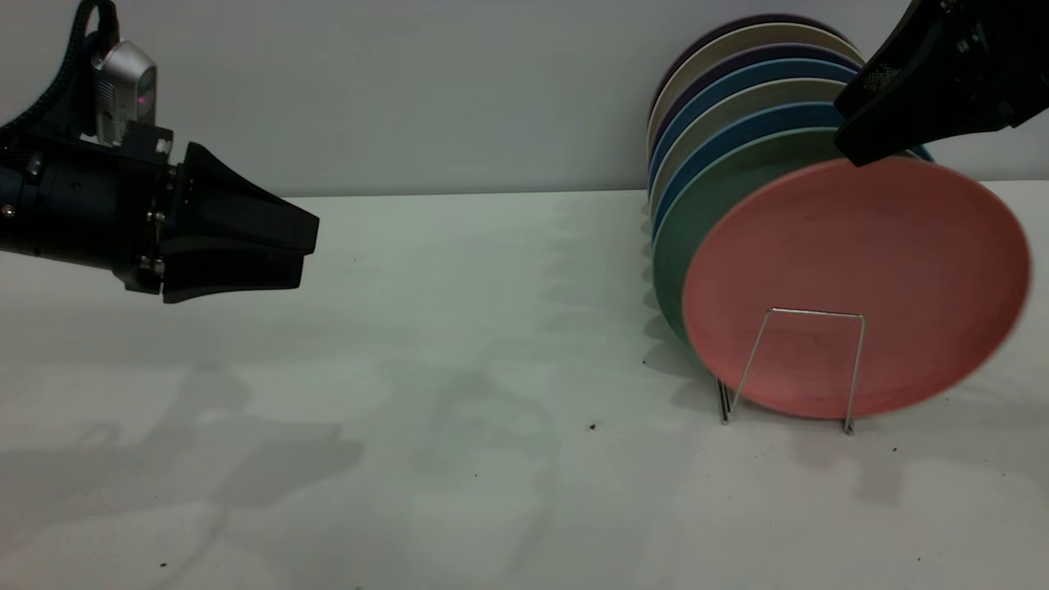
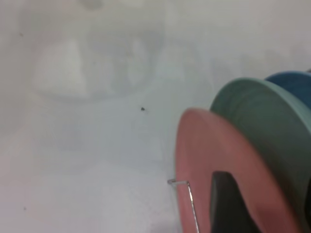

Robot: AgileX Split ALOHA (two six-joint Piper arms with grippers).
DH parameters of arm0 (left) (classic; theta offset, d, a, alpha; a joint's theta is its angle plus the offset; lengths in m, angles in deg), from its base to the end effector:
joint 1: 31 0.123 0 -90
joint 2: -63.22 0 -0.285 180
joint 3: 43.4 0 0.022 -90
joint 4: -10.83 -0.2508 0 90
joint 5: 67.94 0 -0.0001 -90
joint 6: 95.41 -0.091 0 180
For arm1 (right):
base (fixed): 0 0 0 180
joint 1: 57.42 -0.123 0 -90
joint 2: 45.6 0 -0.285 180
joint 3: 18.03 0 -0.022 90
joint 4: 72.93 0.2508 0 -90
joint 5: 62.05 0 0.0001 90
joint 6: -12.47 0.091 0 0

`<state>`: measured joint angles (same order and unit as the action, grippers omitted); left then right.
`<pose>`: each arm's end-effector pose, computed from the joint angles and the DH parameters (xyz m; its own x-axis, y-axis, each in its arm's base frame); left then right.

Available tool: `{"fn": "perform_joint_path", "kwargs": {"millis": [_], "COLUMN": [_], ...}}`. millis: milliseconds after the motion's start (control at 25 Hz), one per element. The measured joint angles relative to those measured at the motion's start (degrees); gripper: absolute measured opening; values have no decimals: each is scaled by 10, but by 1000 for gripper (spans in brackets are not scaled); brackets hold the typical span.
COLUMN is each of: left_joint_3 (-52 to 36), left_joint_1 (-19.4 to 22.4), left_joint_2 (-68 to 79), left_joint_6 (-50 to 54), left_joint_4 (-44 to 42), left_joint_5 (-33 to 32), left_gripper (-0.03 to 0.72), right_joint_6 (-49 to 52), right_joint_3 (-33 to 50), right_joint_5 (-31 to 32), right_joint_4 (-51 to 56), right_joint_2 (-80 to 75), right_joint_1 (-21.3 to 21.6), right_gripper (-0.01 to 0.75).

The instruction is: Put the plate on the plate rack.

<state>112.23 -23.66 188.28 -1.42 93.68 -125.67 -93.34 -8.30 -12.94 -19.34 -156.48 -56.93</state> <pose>0.3337 -0.0340 0.1049 -0.8900 -0.0266 -0.4551 0.3545 0.5872 -0.7277 0.3595 0.0523 0.2150 -0.1692 -0.7132 -0.6802 -0.9250 0.3531 -0.1401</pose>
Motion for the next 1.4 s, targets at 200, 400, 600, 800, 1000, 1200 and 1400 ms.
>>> {"fn": "perform_joint_path", "kwargs": {"millis": [200,400,600,800,1000,1200,1400], "left_joint_3": [0,0,0,0,0,0,0], "left_joint_1": [0,0,0,0,0,0,0], "left_joint_2": [0,0,-5,-56,-148,-219,-274], "left_joint_6": [-4,-4,-4,18,182,460,643], "left_joint_4": [4,8,26,1,-133,-388,-612], "left_joint_5": [0,0,27,130,249,250,194], "left_gripper": [497,497,497,497,497,497,497], "right_joint_6": [33,111,292,550,738,834,875], "right_joint_3": [0,0,0,-14,-19,-19,-19], "right_joint_5": [0,0,-1,11,34,93,137], "right_joint_4": [0,0,-4,-85,-215,-331,-394], "right_joint_2": [0,2,20,35,40,42,81], "right_joint_1": [0,0,0,0,0,0,0], "right_gripper": [397,398,398,398,399,399,399]}}
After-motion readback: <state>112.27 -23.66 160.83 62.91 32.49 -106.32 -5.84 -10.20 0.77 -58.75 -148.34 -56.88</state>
